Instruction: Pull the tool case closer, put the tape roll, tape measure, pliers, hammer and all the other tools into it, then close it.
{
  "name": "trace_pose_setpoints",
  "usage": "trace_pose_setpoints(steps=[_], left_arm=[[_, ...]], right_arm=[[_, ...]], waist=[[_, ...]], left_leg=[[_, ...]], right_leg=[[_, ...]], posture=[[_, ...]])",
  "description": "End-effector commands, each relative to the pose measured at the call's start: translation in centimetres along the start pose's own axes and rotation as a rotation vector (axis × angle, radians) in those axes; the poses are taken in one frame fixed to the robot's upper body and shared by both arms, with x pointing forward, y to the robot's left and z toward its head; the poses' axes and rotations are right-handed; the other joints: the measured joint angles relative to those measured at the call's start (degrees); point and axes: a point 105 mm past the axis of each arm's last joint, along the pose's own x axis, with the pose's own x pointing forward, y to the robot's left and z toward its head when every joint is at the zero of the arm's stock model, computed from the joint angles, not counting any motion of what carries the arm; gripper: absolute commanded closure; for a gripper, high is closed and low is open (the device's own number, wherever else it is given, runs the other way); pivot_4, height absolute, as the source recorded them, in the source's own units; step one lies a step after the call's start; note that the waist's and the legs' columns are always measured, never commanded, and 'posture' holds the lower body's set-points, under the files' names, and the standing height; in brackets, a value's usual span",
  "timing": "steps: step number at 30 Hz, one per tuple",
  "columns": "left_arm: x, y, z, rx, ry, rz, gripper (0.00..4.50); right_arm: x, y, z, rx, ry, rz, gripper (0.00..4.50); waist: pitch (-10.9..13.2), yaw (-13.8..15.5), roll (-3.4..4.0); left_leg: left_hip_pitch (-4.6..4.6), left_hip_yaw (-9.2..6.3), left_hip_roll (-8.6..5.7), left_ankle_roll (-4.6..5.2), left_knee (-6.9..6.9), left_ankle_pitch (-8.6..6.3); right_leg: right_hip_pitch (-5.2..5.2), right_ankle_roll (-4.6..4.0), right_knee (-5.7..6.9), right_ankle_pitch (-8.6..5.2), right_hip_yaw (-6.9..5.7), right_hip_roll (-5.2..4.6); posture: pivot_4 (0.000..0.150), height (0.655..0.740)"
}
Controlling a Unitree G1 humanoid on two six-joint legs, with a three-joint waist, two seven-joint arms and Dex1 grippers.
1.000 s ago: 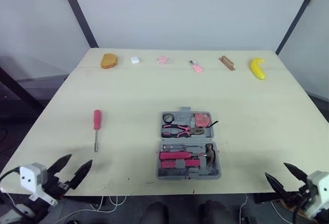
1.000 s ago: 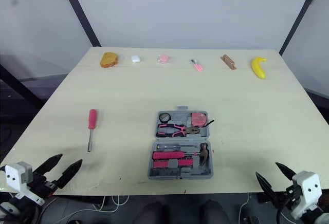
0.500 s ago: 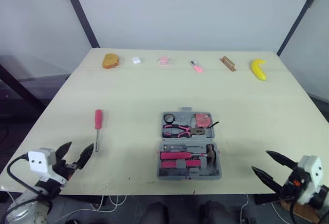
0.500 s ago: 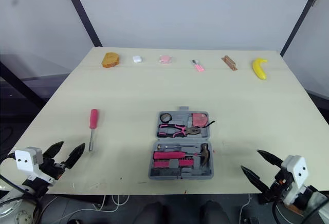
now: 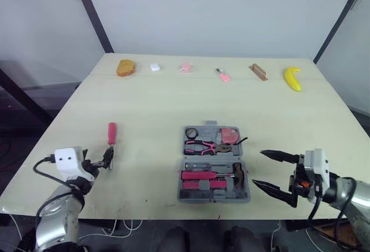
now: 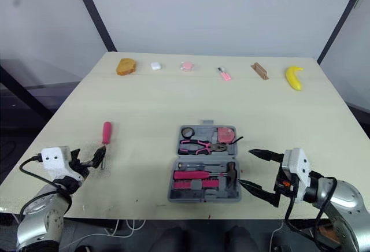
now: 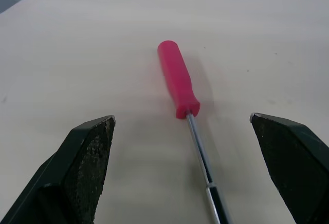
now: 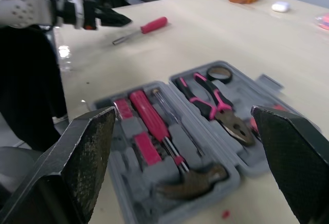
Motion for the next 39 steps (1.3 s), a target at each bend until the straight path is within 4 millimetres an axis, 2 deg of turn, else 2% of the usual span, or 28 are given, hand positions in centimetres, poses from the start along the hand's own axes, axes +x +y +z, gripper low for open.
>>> trace_pose_setpoints(steps=[1, 11, 17, 19, 21, 22, 24, 25, 27, 31, 36, 39], left_arm=[[1.3, 0.0, 0.9, 0.011, -0.014, 0.056, 0.00], [4.9, -1.0, 0.5, 0.030, 0.050, 0.089, 0.00], [5.9, -1.5, 0.0, 0.034, 0.092, 0.090, 0.00], [5.9, -1.2, -0.2, 0.029, 0.102, 0.113, 0.53], [5.9, -0.9, -0.2, 0.039, 0.108, 0.131, 1.28], [5.8, -0.8, -0.1, 0.060, 0.106, 0.134, 1.86], [5.8, -0.7, -0.1, 0.074, 0.106, 0.131, 2.70], [5.8, -0.6, -0.1, 0.074, 0.106, 0.133, 3.39], [5.7, -0.5, 0.0, 0.084, 0.104, 0.132, 4.09], [4.9, -1.5, 0.1, 0.121, 0.100, 0.084, 4.09], [1.7, -4.7, -0.4, 0.121, 0.107, -0.049, 4.09], [-0.3, -5.7, -0.6, 0.090, 0.130, -0.088, 4.09]], right_arm=[[1.2, 0.1, 2.5, -0.046, -0.058, 0.051, 0.08], [2.1, -0.5, 3.4, -0.078, -0.075, 0.041, 0.08], [2.4, -0.4, 3.6, -0.079, -0.082, 0.039, 0.08], [2.5, -0.3, 3.6, -0.080, -0.084, 0.036, 0.00], [2.5, -0.4, 3.6, -0.082, -0.083, 0.029, 0.00], [2.5, -0.4, 3.5, -0.082, -0.084, 0.026, 0.00], [2.6, -0.4, 3.5, -0.080, -0.087, 0.025, 0.00], [2.7, -0.3, 3.5, -0.079, -0.090, 0.026, 0.00], [2.8, -0.3, 3.7, -0.069, -0.104, 0.029, 0.00], [2.7, -0.1, 3.5, -0.064, -0.101, 0.047, 0.00], [2.1, -0.1, 2.9, -0.067, -0.070, 0.080, 0.00], [2.0, 0.0, 2.6, -0.069, -0.060, 0.091, 0.00]], waist=[[0.0, 0.0, 0.00], [0.0, 0.2, -0.01], [0.0, 0.0, -0.01], [0.0, 0.0, -0.01], [0.0, 0.0, -0.01], [0.0, 0.0, -0.01], [0.0, 0.0, -0.01], [0.0, 0.0, -0.01], [0.0, 0.0, -0.01], [0.0, -0.2, -0.01], [0.0, -0.1, 0.00], [0.0, 0.0, -0.01]], left_leg=[[0.00, -0.03, -0.01, 0.00, 0.00, 0.00], [-0.04, -0.12, -0.11, 0.00, 0.02, 0.00], [-0.04, -0.13, -0.10, 0.00, 0.02, 0.00], [-0.04, -0.12, -0.10, 0.00, 0.02, 0.00], [-0.04, -0.12, -0.10, 0.00, 0.02, 0.00], [-0.04, -0.12, -0.09, 0.00, 0.02, 0.00], [-0.04, -0.13, -0.09, 0.00, 0.02, 0.00], [-0.04, -0.13, -0.09, 0.00, 0.02, 0.00], [-0.04, -0.13, -0.09, 0.00, 0.02, 0.00], [-0.04, -0.11, -0.06, -0.01, 0.02, 0.00], [-0.04, -0.09, 0.02, -0.01, -0.01, 0.00], [-0.03, -0.09, 0.02, -0.01, -0.01, 0.00]], right_leg=[[0.00, 0.00, 0.02, 0.01, -0.02, 0.01], [0.04, 0.00, 0.00, 0.01, -0.12, -0.01], [0.04, 0.00, 0.00, 0.01, -0.12, 0.01], [0.04, 0.00, 0.00, 0.01, -0.12, 0.00], [0.04, 0.00, 0.00, 0.01, -0.12, -0.01], [0.04, 0.00, 0.00, 0.01, -0.12, -0.01], [0.04, 0.00, 0.00, 0.01, -0.13, -0.01], [0.04, 0.00, 0.00, 0.01, -0.13, -0.01], [0.04, 0.00, 0.00, 0.01, -0.13, -0.02], [0.04, 0.00, 0.00, 0.01, -0.11, -0.03], [0.04, 0.00, -0.01, 0.01, -0.10, -0.14], [0.04, 0.00, -0.01, 0.01, -0.09, -0.20]], posture=[[0.150, 0.7400], [0.150, 0.7400], [0.150, 0.7400], [0.150, 0.7400], [0.150, 0.7400], [0.150, 0.7400], [0.150, 0.7400], [0.150, 0.7400], [0.150, 0.7400], [0.150, 0.7400], [0.150, 0.7400], [0.150, 0.7400]])
